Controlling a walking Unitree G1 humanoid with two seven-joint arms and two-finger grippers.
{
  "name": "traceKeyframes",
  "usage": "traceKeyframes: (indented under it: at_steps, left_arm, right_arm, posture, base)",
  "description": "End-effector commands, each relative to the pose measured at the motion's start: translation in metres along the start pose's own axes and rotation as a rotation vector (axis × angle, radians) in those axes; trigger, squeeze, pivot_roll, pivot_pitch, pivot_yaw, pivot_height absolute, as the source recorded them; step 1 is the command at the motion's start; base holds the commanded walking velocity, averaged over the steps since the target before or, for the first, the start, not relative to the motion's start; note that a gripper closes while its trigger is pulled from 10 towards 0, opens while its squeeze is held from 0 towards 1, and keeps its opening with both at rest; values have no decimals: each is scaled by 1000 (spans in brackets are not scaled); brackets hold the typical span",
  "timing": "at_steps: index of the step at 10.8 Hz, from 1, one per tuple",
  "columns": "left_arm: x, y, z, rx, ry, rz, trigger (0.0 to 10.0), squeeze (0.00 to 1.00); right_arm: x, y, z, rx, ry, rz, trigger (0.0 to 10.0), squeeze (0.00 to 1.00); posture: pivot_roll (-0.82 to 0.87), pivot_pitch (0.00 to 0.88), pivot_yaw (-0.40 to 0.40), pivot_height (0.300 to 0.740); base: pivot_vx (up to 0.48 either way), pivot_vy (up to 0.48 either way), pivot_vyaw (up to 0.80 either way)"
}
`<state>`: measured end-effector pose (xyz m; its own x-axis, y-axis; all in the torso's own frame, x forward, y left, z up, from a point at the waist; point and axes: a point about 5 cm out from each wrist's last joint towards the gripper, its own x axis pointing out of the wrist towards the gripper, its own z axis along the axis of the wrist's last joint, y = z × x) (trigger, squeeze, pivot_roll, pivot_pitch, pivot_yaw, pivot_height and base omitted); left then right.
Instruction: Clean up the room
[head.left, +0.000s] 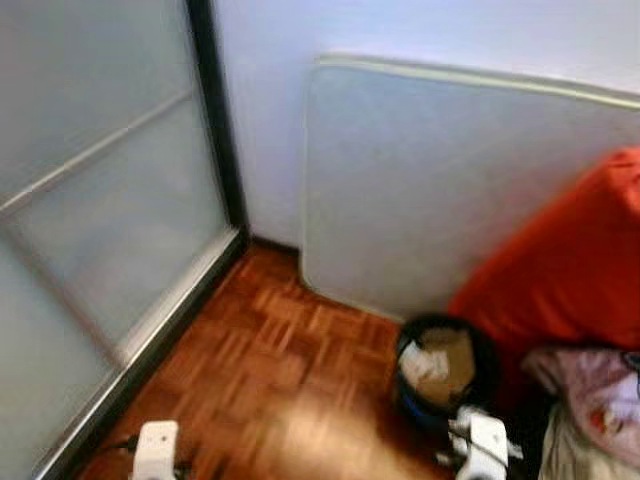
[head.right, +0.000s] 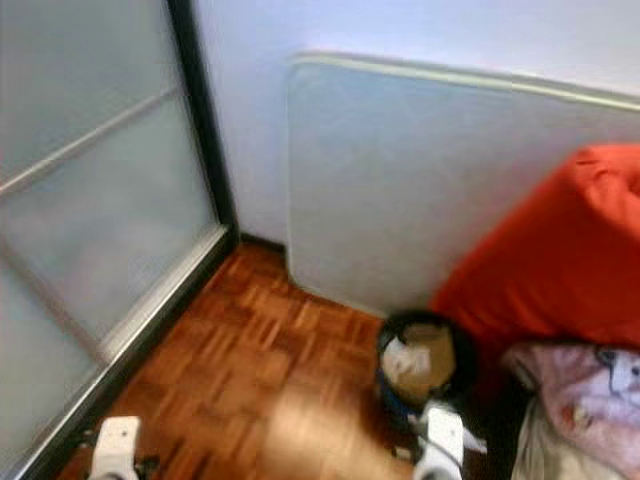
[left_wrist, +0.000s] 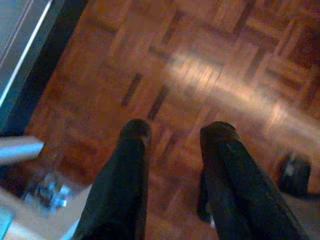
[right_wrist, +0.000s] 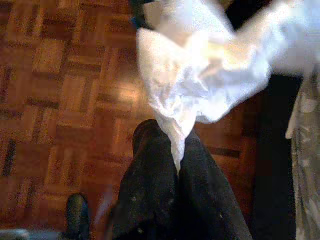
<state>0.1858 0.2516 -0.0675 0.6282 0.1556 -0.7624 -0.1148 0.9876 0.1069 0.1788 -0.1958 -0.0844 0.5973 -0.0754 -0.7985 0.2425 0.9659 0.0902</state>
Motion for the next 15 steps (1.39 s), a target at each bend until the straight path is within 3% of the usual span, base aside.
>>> traceKeyframes:
  at_steps: [1, 4, 7, 12, 15]
  left_arm:
    - [-1, -7, -7, -8, 13, -20, 10000, 0]
    - [0, -18, -7, -6, 19, -30, 10000, 0]
    - [2, -22, -4, -6, 17, -32, 10000, 0]
    - [-4, -2, -18, -16, 30, -4, 10000, 0]
    - [1, -32, -7, -9, 14, -32, 10000, 0]
  right_arm:
    - [-1, -9, -1, 20, 1, -29, 10000, 0]
    - [-1, -9, 0, 35, -3, -33, 10000, 0]
    - [0, -8, 1, 37, 2, -24, 10000, 0]
    - [0, -7, 2, 39, -9, -26, 10000, 0]
    - [0, -6, 4, 40, -30, -4, 10000, 0]
  posture:
    - [166, 5, -42, 740]
    - [169, 2, -41, 740]
    - [170, 1, -40, 740]
    - [178, 1, -43, 740]
    - [177, 3, -44, 740]
  base:
    - [356, 0, 0]
    - [359, 0, 0]
    - [358, 0, -758]
    - [206, 0, -595]
    - [0, 0, 0]
